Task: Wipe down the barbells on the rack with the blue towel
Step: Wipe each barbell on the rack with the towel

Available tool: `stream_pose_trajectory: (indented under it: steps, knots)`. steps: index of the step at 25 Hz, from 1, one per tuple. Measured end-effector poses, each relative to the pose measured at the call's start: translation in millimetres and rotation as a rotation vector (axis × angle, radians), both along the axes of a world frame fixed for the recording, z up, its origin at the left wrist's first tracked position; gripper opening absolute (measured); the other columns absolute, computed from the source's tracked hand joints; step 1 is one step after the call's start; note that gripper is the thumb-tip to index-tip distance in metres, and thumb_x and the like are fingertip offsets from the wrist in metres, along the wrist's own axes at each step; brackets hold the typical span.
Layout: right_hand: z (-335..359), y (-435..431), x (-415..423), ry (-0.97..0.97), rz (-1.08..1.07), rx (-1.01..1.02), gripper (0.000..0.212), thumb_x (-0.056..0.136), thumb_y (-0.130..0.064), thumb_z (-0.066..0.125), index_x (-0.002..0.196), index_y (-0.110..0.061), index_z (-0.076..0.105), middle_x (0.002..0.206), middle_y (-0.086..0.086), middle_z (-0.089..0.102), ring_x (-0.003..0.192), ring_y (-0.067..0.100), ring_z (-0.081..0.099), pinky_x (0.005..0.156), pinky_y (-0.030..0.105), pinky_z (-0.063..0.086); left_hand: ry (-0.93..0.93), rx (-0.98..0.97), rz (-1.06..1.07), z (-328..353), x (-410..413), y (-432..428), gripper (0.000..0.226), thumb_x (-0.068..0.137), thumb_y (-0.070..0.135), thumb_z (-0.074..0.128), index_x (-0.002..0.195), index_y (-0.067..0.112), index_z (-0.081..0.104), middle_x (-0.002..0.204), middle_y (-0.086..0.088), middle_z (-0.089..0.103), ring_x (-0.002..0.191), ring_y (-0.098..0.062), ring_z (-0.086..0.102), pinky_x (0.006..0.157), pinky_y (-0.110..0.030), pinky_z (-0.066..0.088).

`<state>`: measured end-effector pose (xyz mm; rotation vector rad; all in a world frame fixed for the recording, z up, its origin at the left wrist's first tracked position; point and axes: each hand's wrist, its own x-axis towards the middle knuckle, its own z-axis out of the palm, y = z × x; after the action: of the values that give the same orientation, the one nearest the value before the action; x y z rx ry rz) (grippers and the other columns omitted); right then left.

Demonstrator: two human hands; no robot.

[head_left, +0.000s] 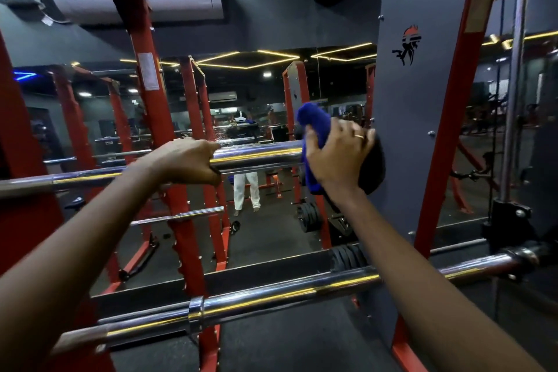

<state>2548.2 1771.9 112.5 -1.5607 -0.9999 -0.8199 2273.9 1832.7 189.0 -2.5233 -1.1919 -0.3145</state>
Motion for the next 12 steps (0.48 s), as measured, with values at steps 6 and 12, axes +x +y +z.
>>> stream_pose_trajectory:
  steps: [6, 12]
  knots:
    - [-15.7, 3.7, -13.4, -0.417, 0.152, 0.039, 0.057, 0.094, -0.061, 0.049, 0.124, -0.014, 0.061, 0.121, 0.006, 0.067, 0.113, 0.029, 0.060, 0.109, 0.052, 0.036, -0.060, 0.287, -0.243, -15.2, -42.6, 9.7, 0.081, 0.074, 0.093, 0.039, 0.114, 0.025, 0.053, 0.103, 0.008, 0.058, 0.090, -0.019, 0.062, 0.069, -0.033, 0.047]
    - [-21.0, 20.4, -29.1, -0.009, 0.018, 0.247, 0.055, 0.098, -0.056, 0.049, 0.125, -0.010, 0.061, 0.126, 0.007, 0.066, 0.125, 0.028, 0.055, 0.119, 0.050, 0.028, -0.216, 0.507, -0.328, -46.3, -83.9, 31.2, 0.089, 0.076, 0.094, 0.030, 0.120, 0.021, 0.055, 0.105, -0.002, 0.065, 0.071, -0.027, 0.069, 0.053, -0.030, 0.044]
